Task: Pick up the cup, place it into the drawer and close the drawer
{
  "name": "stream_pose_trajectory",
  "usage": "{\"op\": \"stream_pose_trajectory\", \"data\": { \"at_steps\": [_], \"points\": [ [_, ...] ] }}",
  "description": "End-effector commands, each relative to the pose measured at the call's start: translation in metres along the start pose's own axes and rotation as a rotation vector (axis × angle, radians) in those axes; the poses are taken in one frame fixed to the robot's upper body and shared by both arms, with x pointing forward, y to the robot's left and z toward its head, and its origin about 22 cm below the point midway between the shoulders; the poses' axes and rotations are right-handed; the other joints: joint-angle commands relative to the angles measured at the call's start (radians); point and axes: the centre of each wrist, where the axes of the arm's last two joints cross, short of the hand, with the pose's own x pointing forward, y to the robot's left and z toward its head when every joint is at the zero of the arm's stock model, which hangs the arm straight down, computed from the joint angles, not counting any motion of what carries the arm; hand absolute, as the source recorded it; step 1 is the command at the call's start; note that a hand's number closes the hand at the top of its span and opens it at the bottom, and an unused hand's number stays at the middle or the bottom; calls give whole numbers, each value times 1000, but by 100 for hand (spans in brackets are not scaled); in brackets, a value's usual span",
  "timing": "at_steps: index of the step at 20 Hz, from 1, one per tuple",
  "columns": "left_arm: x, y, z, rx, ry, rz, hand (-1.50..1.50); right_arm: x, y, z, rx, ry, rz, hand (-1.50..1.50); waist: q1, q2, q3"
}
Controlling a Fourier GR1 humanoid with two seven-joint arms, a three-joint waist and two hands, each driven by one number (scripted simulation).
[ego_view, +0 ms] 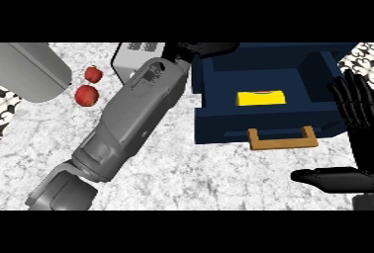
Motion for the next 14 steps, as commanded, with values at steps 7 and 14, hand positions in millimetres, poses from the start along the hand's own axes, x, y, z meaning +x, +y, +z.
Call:
{"op": "stream_pose_trajectory", "data": {
  "at_steps": [7,14],
  "points": [
    [-27,-17,19,-9,119,-176,150,-5,-10,0,25,-24,-10,-150,-38,5,1],
    [-47,-14,31,-64,177,-250,-150,-6,-6,-17,33,-25,-12,-150,-39,15,1]
  ]
}}
